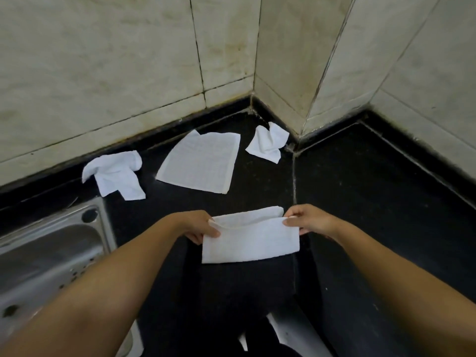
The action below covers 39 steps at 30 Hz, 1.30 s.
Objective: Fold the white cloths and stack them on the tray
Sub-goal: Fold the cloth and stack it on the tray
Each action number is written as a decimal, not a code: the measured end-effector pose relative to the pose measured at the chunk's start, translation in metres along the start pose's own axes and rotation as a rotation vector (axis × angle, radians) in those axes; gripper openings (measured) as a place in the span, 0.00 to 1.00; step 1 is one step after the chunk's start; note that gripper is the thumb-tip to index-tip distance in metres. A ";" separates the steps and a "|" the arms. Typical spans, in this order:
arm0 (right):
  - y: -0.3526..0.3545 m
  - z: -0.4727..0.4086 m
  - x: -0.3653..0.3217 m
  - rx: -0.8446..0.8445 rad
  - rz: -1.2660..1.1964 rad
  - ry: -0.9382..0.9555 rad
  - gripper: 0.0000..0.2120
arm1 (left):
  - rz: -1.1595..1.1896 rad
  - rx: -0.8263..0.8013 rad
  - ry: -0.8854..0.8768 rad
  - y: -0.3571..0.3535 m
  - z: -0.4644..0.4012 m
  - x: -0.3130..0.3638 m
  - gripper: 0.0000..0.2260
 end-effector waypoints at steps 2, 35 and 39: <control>0.003 -0.012 -0.013 0.098 0.080 0.113 0.03 | -0.056 0.097 -0.044 0.010 -0.001 0.002 0.12; 0.045 -0.004 -0.062 0.419 -0.130 0.255 0.06 | 0.399 0.527 -0.387 0.059 0.064 0.030 0.04; 0.051 0.004 -0.072 0.437 -0.182 0.303 0.05 | 0.622 0.296 -0.431 0.050 0.079 0.048 0.04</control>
Point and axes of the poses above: each hand's wrist, its own z-axis away from the middle knuckle, its own y-axis out of the back of the hand, x = y × z, the point moved 9 cm from there along -z, towards the middle knuckle, and after that the axes turned 5 degrees about y, right-handed, at the moved point
